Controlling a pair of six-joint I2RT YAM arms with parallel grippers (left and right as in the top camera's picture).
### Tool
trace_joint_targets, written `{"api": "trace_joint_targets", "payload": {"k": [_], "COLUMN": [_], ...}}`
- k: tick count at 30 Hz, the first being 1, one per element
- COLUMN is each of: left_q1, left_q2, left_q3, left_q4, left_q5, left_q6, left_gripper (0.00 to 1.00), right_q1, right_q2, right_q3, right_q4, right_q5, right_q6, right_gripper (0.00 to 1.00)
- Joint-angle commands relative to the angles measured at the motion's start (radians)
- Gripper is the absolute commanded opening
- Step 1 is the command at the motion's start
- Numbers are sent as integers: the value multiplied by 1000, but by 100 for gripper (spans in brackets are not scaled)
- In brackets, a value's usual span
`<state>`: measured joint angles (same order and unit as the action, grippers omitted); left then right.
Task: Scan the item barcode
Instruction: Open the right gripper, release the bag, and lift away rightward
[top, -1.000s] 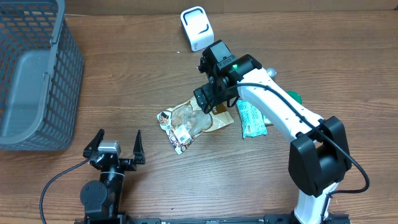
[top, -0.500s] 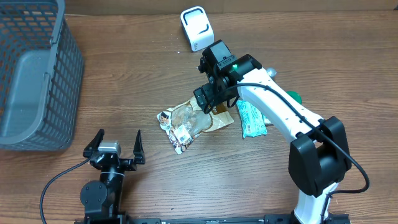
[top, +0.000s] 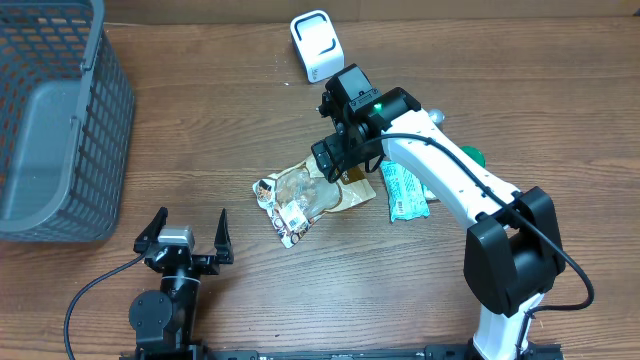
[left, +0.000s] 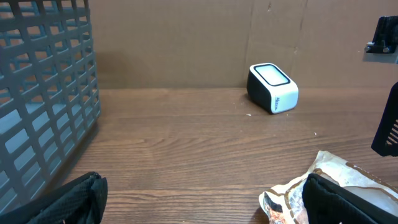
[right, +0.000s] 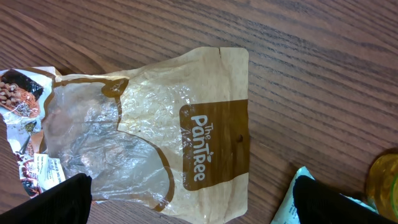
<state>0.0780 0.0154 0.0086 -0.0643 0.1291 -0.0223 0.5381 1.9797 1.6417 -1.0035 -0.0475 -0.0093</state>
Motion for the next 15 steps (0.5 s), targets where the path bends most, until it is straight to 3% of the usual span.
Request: {"api": "trace_joint_targets", "payload": {"k": [1,15], "left_q1": [-6,-6], "left_q2": [-12,-11], "left_q3": [-4,-4], "left_q4": [-4,-4], "left_q5": [-13,-13], "left_q6": [16,16], "left_gripper": [100,100], "right_q1": [-2,-7], "right_q2": [11,-13], "right_q3": [-5,-5], "right_q4": [5,4], "right_q5": [2,32], "right_q6": [6,6], "right_gripper": [100,100]}}
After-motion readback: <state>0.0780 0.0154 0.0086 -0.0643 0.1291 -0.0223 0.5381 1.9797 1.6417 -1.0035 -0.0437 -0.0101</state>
